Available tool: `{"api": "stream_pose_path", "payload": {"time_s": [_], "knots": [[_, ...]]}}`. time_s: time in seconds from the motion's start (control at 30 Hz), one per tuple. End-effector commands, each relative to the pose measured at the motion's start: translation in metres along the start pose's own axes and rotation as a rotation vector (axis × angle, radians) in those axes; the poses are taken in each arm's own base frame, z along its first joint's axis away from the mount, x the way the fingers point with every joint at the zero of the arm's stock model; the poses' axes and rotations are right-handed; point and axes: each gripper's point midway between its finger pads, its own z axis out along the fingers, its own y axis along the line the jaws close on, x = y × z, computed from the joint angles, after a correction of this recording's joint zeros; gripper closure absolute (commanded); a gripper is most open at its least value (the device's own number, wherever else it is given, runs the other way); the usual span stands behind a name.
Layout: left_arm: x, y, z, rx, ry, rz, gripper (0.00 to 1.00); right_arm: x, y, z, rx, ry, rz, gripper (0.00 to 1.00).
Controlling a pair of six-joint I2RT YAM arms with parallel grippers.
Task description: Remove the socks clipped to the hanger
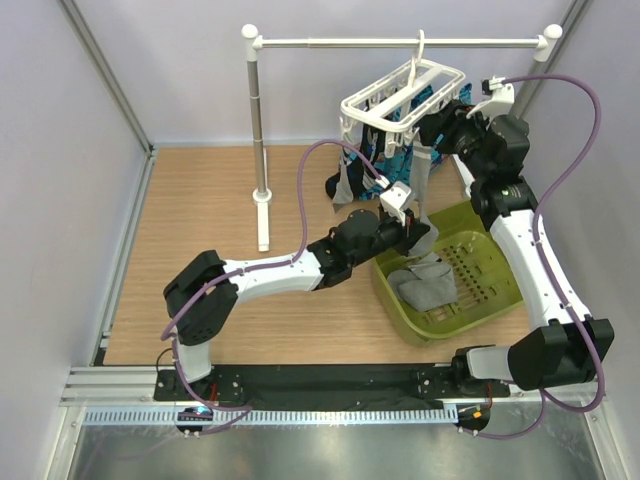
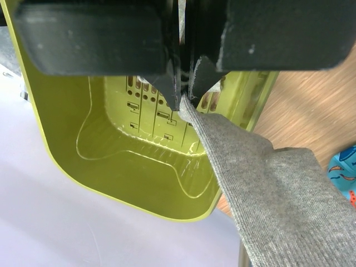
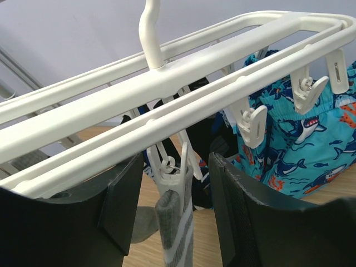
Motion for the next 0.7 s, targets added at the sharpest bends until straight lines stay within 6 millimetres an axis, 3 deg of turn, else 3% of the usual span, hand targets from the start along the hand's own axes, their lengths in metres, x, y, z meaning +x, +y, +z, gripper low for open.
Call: {"api": "stream_pose_path", "payload": {"time_s": [0.0,0.47,0.6,0.67], "knots": [[-0.028,-0.007,0.005,0.007,-0.070,0.018,1.00,-0.020,0.013,-0.003,-0.012,-0.067,-0.040,0.42],[-0.026,-0.013,0.005,0.014,-0.068,0.020,1.00,-0.011,0.005,0.007,0.015,-0.039,-0.043,0.46],[-0.024,-0.013,0.005,0.012,-0.067,0.020,1.00,-0.008,0.005,0.008,0.013,-0.031,-0.042,0.59],[-0.024,-0.014,0.005,0.011,-0.068,0.020,1.00,-0.011,0.007,0.006,0.004,-0.043,-0.044,0.74]]}}
